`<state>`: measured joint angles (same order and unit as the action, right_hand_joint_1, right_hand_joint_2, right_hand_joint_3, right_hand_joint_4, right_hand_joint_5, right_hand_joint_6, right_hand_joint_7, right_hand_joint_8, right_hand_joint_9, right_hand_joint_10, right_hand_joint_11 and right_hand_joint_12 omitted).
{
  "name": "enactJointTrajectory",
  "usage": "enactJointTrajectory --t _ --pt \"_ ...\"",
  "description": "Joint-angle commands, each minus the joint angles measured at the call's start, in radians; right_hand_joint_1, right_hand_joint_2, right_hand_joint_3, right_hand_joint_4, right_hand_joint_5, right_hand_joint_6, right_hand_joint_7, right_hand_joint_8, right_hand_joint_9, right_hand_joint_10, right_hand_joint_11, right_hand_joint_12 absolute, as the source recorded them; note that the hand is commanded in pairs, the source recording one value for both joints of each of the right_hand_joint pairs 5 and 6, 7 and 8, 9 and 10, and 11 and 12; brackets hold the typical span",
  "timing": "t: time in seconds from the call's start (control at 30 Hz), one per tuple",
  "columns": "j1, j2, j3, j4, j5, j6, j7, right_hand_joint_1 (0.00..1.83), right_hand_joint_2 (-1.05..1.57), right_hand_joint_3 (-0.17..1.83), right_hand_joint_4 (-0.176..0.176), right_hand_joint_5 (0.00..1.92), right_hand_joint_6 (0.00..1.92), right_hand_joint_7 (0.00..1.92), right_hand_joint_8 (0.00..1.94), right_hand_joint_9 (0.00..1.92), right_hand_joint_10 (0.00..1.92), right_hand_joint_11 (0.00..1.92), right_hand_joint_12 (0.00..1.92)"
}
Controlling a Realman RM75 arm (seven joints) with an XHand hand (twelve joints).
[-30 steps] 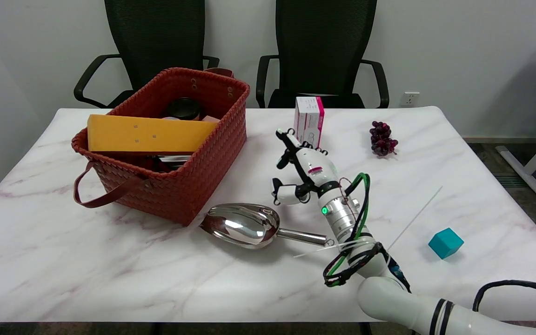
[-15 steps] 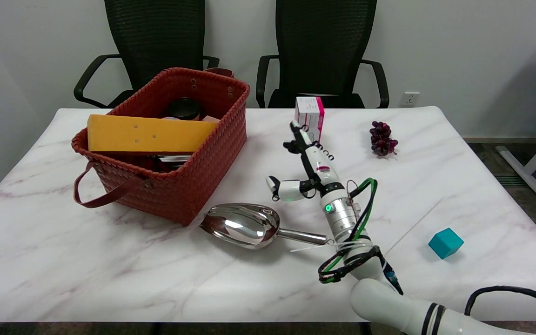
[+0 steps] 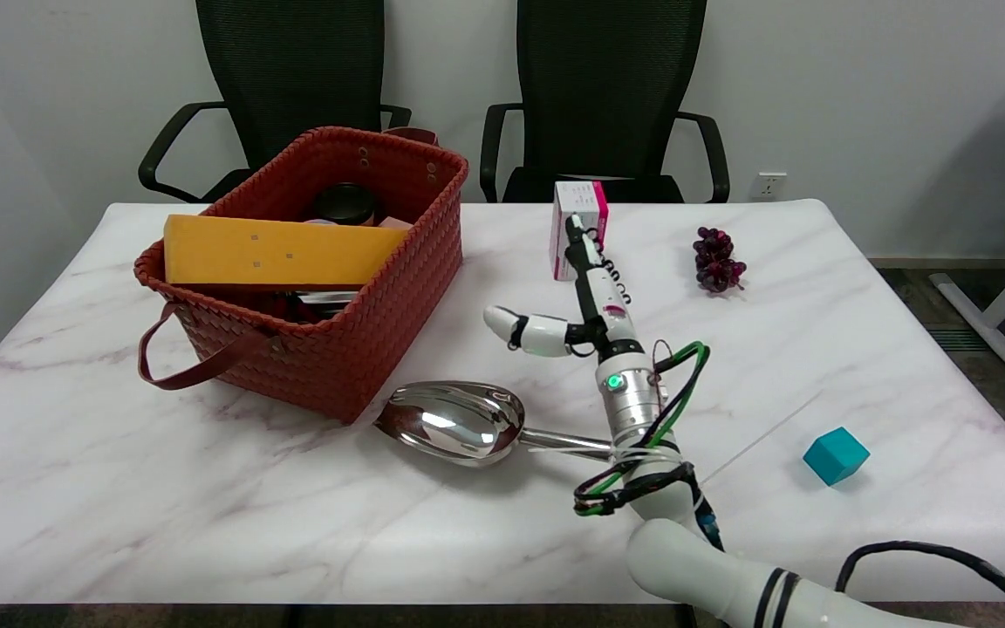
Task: Pick up the white paper box.
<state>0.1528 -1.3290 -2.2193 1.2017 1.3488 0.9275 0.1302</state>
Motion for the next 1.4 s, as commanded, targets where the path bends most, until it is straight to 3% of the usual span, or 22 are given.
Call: enactJointTrajectory --t 0.03,0.2,0.63,0.73,0.83,0.93,1.4 --pt "0.088 -0.139 0.001 -0.144 0.06 0.16 0.066 0.98 0.51 0.51 0.0 0.0 0.0 0.0 0.0 0.09 0.09 0.08 0.08" --pt "0.131 -0.182 0.001 -0.215 0.082 0.188 0.066 0.96 0.55 0.52 0.0 0.0 0.0 0.0 0.0 0.05 0.05 0.0 0.0" --pt "0.274 -0.276 0.001 -0.436 0.221 0.208 0.062 0.86 0.6 0.45 0.0 0.0 0.0 0.0 0.0 0.0 0.0 0.0 0.0" --pt "0.296 -0.28 0.001 -0.451 0.263 0.206 0.058 0.84 0.58 0.32 0.0 0.0 0.0 0.0 0.0 0.0 0.0 0.0 0.0" --pt "0.306 -0.281 0.001 -0.458 0.284 0.21 0.056 0.81 0.54 -0.01 0.0 0.0 0.0 0.0 0.0 0.0 0.0 0.0 0.0" --pt "0.308 -0.278 0.003 -0.456 0.284 0.226 0.056 0.8 0.52 -0.17 0.0 0.0 0.0 0.0 0.0 0.0 0.0 0.0 0.0" --pt "0.333 -0.284 0.007 -0.436 0.293 0.29 0.061 0.82 0.43 -0.17 0.0 0.0 0.0 0.0 0.0 0.0 0.0 0.0 0.0"
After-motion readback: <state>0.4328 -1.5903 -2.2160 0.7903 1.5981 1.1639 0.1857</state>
